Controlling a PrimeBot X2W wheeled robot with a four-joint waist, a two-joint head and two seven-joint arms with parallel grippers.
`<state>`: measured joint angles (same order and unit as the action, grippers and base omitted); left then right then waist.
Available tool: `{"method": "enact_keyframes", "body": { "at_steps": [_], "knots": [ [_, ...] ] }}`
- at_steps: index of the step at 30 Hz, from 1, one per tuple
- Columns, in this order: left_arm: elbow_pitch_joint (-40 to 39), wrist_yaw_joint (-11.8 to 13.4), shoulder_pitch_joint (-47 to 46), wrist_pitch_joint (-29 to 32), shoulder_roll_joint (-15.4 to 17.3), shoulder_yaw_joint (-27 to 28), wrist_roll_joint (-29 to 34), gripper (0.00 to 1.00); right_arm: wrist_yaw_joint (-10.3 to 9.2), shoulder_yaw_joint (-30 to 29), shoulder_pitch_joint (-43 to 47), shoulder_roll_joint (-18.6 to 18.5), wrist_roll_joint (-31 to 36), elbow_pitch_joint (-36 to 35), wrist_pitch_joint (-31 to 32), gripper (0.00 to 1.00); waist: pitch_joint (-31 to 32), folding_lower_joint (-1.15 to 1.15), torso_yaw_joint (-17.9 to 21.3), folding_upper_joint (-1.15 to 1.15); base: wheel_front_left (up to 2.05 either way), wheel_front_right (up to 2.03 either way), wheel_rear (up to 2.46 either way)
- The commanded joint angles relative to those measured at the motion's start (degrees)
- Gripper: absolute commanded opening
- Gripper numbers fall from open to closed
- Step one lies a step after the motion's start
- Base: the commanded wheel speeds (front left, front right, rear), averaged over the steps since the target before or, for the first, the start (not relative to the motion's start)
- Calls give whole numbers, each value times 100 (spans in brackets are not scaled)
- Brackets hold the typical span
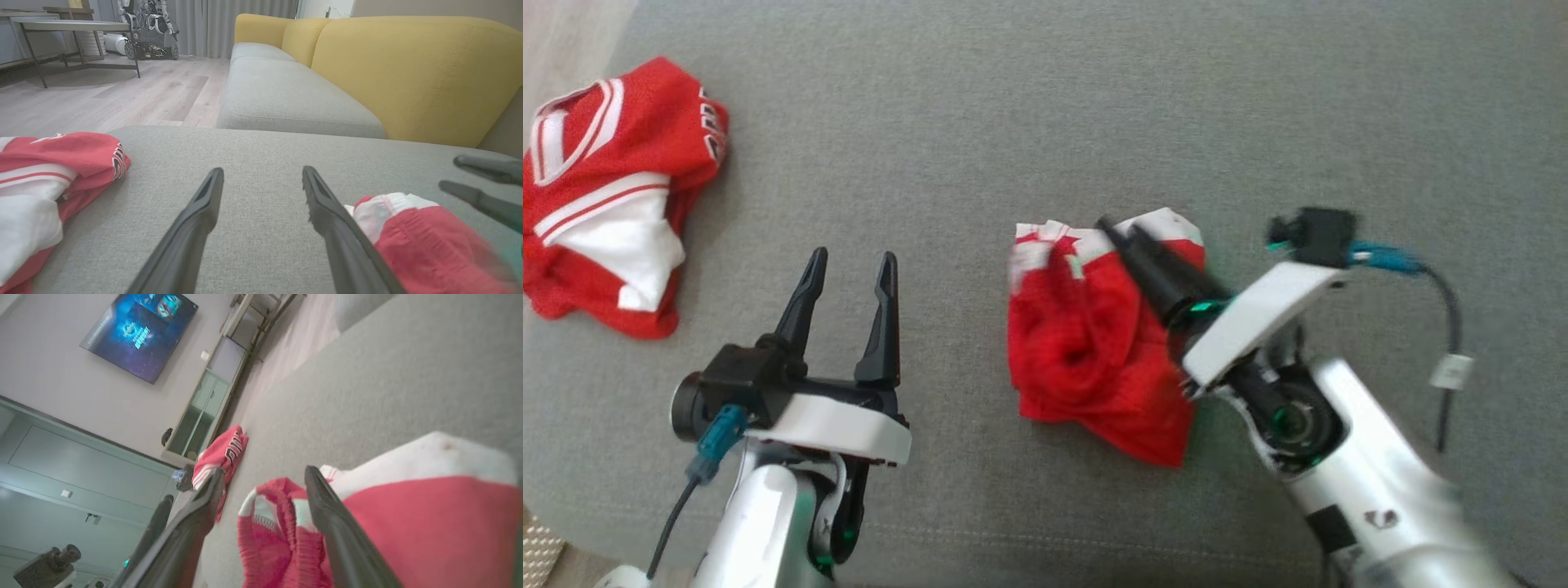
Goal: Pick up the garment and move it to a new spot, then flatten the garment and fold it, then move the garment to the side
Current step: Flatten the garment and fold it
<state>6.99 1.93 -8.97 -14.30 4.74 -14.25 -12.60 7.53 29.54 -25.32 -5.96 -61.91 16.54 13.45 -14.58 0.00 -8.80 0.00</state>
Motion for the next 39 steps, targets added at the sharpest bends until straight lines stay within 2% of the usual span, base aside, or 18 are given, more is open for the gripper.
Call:
{"method": "enact_keyframes", "body": {
  "at_steps": [1,6,7,13,17,21,27,32,39],
  "knots": [
    [-183,-38,-220,-70,31,208,74,100,-4,14,-116,-136,123,-423,-403,100,15,0,69,0,0,0,0],
    [-161,-42,-211,-70,78,269,89,100,-4,-309,59,-635,617,-694,-1242,100,55,0,195,0,0,0,0],
    [-161,-42,-211,-70,78,269,89,100,-4,-309,59,-635,617,-694,-1242,100,55,0,195,0,0,0,0],
    [-115,-7,-137,-70,179,347,92,100,-4,-1037,461,-1036,1465,-682,-1942,100,195,0,335,0,0,0,0],
    [-115,41,-45,-31,259,398,78,100,-4,-1629,811,-1141,2243,-727,-2204,100,306,0,422,0,0,0,0],
    [-174,97,84,32,338,465,45,100,-4,-2127,1148,-1031,3069,-933,-2271,100,404,0,516,0,0,0,0],
    [-314,173,230,108,415,530,4,100,-4,-2548,1559,-640,3929,-1404,-2063,100,513,0,566,0,0,0,0],
    [-422,215,353,150,457,532,-9,100,-4,-2680,1867,-368,4284,-1746,-1861,100,626,0,579,0,0,0,0],
    [-512,238,589,161,518,510,-28,100,-4,-2750,2259,-220,4588,-2005,-1657,100,854,0,584,0,0,0,0]
  ]
}}
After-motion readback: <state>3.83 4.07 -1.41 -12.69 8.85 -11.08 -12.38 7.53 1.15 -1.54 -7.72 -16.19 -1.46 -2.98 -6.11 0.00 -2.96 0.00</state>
